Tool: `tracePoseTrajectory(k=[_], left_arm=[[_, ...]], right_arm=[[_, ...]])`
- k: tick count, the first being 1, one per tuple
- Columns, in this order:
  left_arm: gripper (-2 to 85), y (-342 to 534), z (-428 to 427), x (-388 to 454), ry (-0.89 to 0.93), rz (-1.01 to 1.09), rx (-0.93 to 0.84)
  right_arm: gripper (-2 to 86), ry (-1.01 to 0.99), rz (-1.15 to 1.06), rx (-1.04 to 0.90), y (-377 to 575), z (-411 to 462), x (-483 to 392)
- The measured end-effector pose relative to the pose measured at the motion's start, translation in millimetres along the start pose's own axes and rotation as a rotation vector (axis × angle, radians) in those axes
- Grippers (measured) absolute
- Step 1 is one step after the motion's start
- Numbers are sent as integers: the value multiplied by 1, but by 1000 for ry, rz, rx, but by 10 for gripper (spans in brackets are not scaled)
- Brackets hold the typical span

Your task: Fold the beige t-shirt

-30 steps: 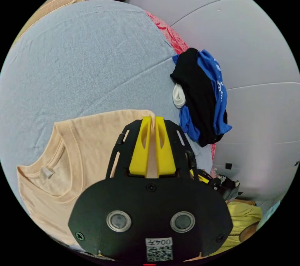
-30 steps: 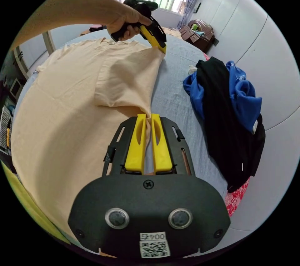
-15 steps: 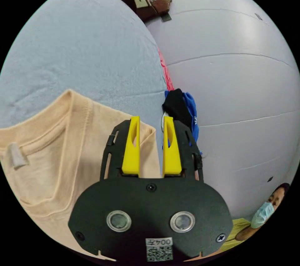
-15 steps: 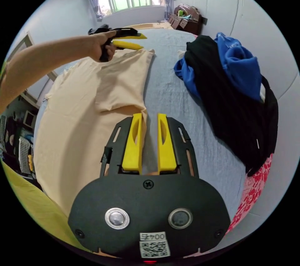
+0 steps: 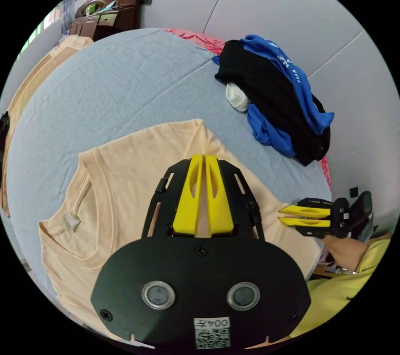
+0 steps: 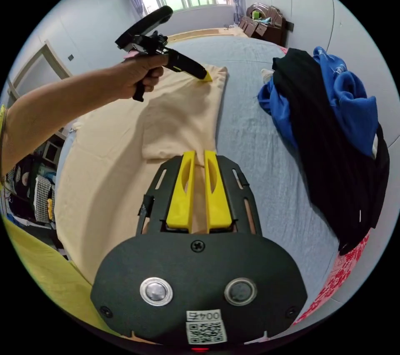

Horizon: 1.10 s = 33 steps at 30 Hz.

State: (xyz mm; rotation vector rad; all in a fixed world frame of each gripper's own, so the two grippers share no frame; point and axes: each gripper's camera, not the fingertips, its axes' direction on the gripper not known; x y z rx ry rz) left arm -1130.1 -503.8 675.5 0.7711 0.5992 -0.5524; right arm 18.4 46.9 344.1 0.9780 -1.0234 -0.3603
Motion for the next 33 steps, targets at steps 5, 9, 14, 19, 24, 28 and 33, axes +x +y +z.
tracePoseTrajectory(k=[5, 9, 14, 19, 24, 28, 33], left_arm=[[32, 37, -60, 39, -15, 11, 95], [28, 110, -83, 81, -109, 49, 25], [25, 221, -124, 134, -111, 38, -64], [20, 348, -146, 195, -145, -54, -252], [16, 434, -158, 240, -199, -158, -354], [9, 443, -167, 251, -181, -199, -328], [4, 446, -191, 246, -103, -284, -317]], right_arm=[[77, -11, -79, 35, -13, -10, -39], [75, -1, -145, -101, -30, 32, -68], [48, 1, -121, -156, -28, 5, -88], [7, -62, -112, -382, 34, -8, -139], [3, -11, -130, -584, 92, 22, -194], [-4, 65, -154, -578, 90, 32, -213], [-5, 66, -171, -637, 71, 46, -220]])
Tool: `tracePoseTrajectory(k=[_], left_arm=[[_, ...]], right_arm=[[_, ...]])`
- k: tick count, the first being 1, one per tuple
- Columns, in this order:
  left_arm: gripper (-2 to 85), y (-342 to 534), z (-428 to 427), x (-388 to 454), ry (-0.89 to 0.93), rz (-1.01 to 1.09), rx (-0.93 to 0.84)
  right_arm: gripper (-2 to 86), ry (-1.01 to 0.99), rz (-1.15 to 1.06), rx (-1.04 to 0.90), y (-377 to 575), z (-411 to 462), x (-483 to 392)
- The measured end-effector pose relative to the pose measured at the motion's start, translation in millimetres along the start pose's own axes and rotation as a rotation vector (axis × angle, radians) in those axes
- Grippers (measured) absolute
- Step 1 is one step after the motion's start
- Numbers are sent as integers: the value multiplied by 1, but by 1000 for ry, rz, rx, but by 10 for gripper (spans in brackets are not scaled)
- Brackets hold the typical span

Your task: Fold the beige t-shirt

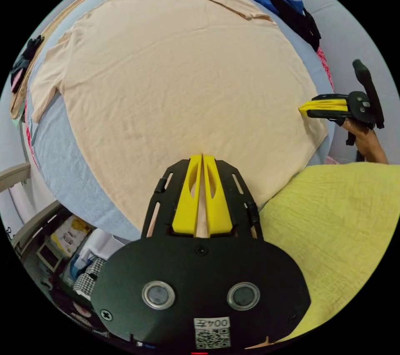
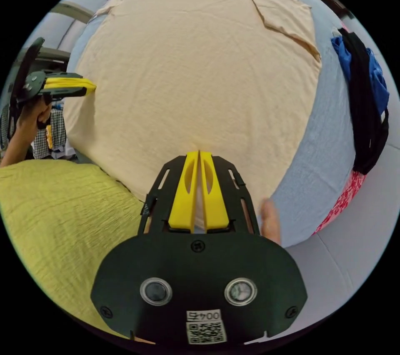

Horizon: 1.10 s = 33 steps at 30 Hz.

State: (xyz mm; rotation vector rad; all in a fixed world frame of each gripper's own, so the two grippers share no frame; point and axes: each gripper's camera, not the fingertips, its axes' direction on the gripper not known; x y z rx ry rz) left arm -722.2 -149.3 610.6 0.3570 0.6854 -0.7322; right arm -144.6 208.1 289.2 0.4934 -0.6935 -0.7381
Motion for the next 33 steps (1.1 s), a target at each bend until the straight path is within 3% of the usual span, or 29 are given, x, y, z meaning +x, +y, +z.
tracePoseTrajectory(k=[7, 15, 25, 33], left_arm=[[3, 21, -28, -13, 82, -11, 28], [3, 50, -70, -14, 31, 20, 47], [3, 86, -122, -38, 1, -37, 51], [3, 117, -172, -63, -115, -38, 35]], right_arm=[[-6, 37, 0, -16, -16, 1, -13], [-7, 125, -36, -46, -30, 4, -34], [-8, 73, -27, 69, -11, 3, -26], [-7, 146, -11, -26, -16, 10, -61]])
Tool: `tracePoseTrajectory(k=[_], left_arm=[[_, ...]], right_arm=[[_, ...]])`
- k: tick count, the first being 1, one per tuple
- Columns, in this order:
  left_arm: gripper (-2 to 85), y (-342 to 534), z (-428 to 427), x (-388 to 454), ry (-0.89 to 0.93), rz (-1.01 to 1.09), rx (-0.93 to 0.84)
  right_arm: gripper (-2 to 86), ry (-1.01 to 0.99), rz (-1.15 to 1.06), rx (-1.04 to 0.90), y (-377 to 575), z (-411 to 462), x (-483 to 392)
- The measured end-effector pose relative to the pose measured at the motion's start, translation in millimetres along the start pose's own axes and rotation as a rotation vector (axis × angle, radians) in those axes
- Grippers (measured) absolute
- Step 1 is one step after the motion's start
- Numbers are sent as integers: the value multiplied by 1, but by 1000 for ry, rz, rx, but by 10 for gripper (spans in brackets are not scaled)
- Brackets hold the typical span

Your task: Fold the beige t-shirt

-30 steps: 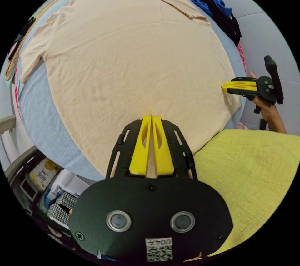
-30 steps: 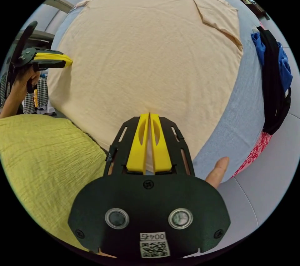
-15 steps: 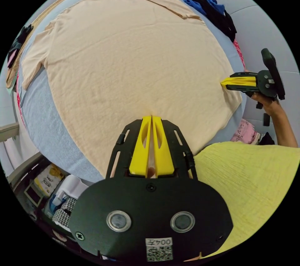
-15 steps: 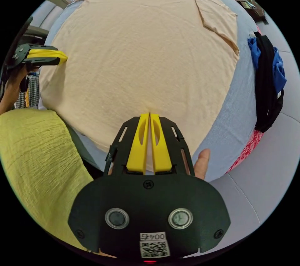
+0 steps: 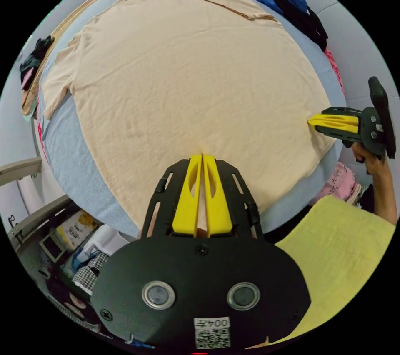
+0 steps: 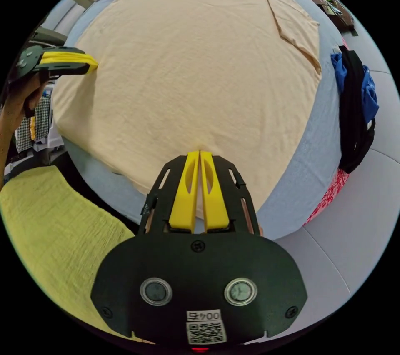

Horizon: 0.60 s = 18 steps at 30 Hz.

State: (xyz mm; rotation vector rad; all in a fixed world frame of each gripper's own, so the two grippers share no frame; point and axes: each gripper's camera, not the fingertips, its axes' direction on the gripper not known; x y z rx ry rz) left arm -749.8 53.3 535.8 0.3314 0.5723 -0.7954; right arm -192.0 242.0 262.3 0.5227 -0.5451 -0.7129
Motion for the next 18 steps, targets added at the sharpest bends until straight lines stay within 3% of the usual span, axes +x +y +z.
tracePoseTrajectory(k=[4, 10, 12, 18], left_arm=[[4, 20, -19, -52, 132, -91, 21], [17, 65, -39, -183, 603, -249, 122], [35, 92, -73, -255, 764, -377, 323], [94, 127, -115, -456, 978, -714, 637]], right_arm=[[-7, -126, 27, -5, -7, -3, 4], [-6, -164, 90, -31, -10, -2, 16], [-6, -173, 118, -29, -9, -1, 19], [-5, -216, 200, -67, -11, -1, 32]])
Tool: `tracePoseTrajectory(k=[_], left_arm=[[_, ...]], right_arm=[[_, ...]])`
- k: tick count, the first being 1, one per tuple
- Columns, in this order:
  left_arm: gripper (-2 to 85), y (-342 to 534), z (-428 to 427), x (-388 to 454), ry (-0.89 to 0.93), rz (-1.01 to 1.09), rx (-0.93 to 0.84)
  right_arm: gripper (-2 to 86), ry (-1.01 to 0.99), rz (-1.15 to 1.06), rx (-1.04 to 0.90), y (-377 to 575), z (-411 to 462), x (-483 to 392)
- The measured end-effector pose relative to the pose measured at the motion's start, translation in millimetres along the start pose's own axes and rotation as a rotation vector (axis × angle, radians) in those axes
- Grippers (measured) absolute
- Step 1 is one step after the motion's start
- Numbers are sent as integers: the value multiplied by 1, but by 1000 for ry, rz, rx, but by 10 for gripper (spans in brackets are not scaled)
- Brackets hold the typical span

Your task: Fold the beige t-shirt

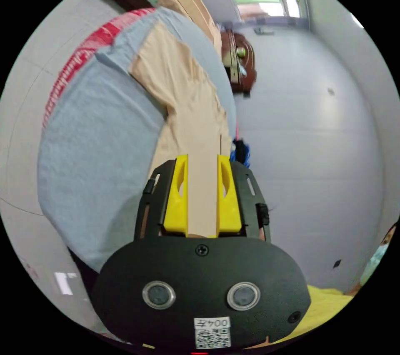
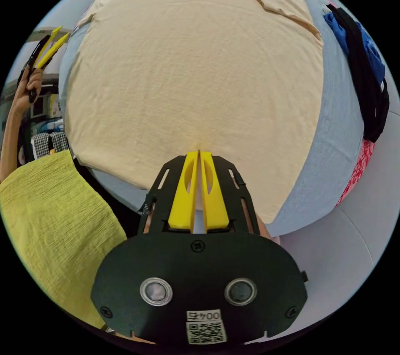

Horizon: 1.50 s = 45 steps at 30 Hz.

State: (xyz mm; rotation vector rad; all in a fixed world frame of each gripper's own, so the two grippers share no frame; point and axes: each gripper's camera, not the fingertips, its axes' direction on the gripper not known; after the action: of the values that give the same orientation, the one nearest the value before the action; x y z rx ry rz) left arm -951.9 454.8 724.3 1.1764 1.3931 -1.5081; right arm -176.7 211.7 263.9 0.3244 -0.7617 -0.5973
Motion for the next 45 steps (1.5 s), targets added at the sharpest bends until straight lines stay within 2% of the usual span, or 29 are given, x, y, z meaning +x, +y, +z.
tracePoseTrajectory(k=[3, 6, 10, 15, 22, 27, 37, 41, 45], left_arm=[[98, -54, -46, -27, 68, -80, 99], [102, -97, -76, -38, 42, -97, 89], [107, -120, -105, -48, 19, -143, 69], [113, -127, -138, -76, 115, -259, 94], [115, -141, -154, -86, 140, -291, 82], [116, -150, -163, -83, 96, -282, 66], [115, -142, -152, -81, 93, -302, 70], [88, -132, -137, -73, 64, -290, 69], [35, -117, -123, -50, -49, -214, 94]], right_arm=[[-4, -29, 68, -19, -2, -1, 7], [-4, -39, 99, -20, -2, -2, 12], [-3, -71, 132, -14, 2, -2, 21], [1, -106, 169, 0, 7, -3, 30], [55, -136, 186, 13, 12, -7, 30], [78, -53, 167, 33, 10, -12, 15], [59, -45, 162, 15, 9, -8, 22], [60, -17, 151, 26, 12, -7, 18], [60, -12, 160, 28, 13, -6, 17]])
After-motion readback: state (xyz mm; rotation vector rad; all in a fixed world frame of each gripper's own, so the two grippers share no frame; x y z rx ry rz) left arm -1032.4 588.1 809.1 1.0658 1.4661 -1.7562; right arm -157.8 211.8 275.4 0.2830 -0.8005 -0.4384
